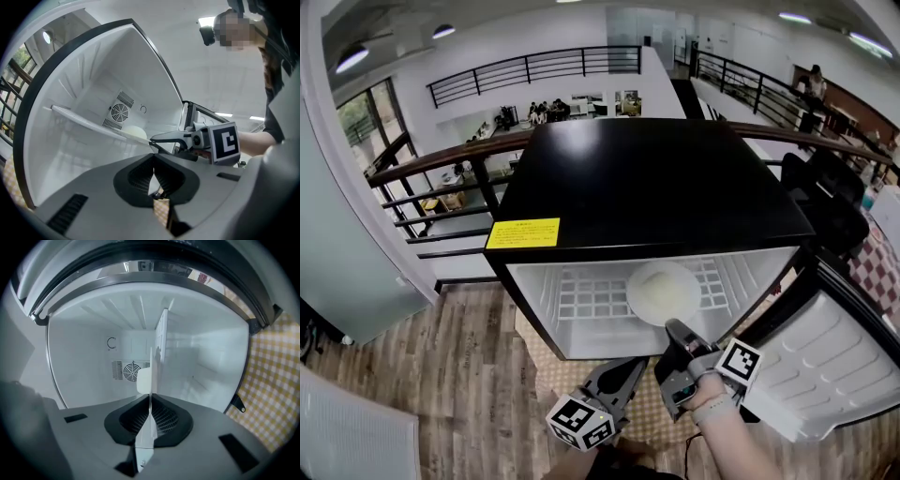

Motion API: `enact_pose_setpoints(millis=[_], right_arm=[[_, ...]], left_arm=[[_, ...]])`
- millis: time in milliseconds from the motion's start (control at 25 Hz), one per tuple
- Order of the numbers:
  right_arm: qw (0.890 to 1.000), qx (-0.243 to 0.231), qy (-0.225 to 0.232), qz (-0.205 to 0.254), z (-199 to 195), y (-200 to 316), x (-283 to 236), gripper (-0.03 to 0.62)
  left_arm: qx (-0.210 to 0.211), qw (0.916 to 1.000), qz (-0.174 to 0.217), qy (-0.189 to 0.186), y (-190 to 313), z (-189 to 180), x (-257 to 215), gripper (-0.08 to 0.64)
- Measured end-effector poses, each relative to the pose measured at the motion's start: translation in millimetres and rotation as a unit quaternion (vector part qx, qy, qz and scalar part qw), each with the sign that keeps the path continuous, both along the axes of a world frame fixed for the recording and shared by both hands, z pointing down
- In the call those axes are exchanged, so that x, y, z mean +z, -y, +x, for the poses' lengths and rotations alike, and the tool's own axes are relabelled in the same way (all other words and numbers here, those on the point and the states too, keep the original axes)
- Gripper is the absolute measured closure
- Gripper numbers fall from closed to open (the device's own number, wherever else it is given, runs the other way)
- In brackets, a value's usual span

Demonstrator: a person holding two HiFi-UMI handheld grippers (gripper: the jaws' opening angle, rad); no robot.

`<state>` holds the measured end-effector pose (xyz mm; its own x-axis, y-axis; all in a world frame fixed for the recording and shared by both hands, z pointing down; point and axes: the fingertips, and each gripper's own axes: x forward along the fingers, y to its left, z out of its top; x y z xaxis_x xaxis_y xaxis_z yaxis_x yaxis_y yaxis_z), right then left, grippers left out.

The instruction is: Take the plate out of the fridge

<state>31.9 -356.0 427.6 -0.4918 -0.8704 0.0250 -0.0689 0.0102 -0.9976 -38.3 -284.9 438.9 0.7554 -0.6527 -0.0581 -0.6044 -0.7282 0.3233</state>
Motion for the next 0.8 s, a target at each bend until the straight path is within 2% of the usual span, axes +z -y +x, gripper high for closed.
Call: enact_pose_setpoints(millis=[280, 400, 800], right_arm=[[1.000, 0.004, -0.019, 0.019, 7.0, -1.9, -2.0, 0.543], [1.000, 0.007, -0.019, 0.018, 11.6, 6.4, 0.1, 0.506], [1.000, 0.014, -0.014, 0.002, 7.5, 2.5, 1.6, 0.525]], left_arm=[[0.004, 1.0000, -0.004, -0.003, -0.9, 0.5, 0.8, 0.551], [0.005, 1.0000, -0.005, -0.003, -0.6, -0.2, 1.0, 0.551], [0.002, 0.9999, -0.010, 0.000, 1.8, -5.8, 4.4, 0.551]])
